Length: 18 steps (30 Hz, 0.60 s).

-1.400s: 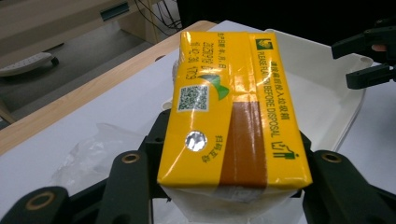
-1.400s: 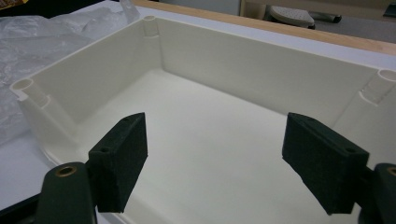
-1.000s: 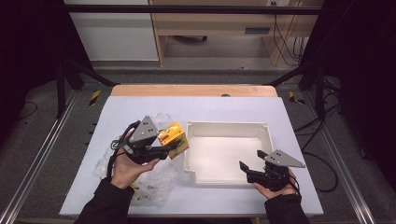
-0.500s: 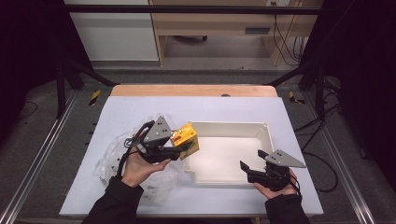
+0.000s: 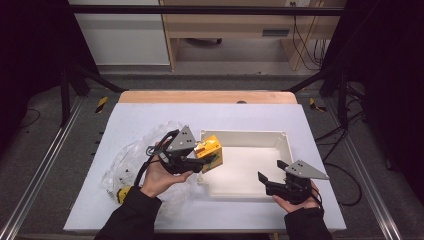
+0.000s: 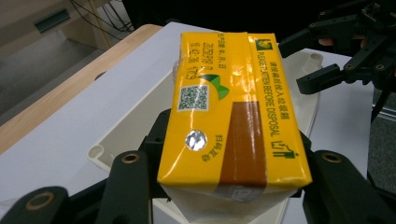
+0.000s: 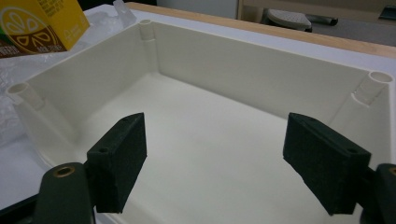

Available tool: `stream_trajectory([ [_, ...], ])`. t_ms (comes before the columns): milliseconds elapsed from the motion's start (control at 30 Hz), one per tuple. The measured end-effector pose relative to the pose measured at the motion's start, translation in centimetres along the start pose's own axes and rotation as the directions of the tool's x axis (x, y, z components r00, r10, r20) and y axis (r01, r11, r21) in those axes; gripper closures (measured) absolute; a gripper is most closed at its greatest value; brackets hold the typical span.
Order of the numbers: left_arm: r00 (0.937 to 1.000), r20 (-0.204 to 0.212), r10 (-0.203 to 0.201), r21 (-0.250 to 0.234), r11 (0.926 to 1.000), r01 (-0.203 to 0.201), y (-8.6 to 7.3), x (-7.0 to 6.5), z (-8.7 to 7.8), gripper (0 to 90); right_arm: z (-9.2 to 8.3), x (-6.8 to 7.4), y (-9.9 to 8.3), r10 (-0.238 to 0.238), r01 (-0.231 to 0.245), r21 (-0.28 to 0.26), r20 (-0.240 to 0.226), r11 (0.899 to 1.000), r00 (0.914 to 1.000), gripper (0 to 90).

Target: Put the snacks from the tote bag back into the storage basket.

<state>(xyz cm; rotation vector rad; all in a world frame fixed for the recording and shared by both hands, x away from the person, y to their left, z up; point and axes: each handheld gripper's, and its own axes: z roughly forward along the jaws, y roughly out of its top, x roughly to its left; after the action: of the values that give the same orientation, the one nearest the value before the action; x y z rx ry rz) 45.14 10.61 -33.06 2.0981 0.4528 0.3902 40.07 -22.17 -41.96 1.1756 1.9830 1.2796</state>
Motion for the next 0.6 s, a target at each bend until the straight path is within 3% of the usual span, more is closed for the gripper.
stream_trajectory([
  [600,0.9956,0.083,0.043,0.034,0.9984,-0.046,-0.6,0.1,2.6,51.0,0.2,-0.1,-0.1,-0.003,0.003,0.002,0.001,1.0,1.0,21.6],
])
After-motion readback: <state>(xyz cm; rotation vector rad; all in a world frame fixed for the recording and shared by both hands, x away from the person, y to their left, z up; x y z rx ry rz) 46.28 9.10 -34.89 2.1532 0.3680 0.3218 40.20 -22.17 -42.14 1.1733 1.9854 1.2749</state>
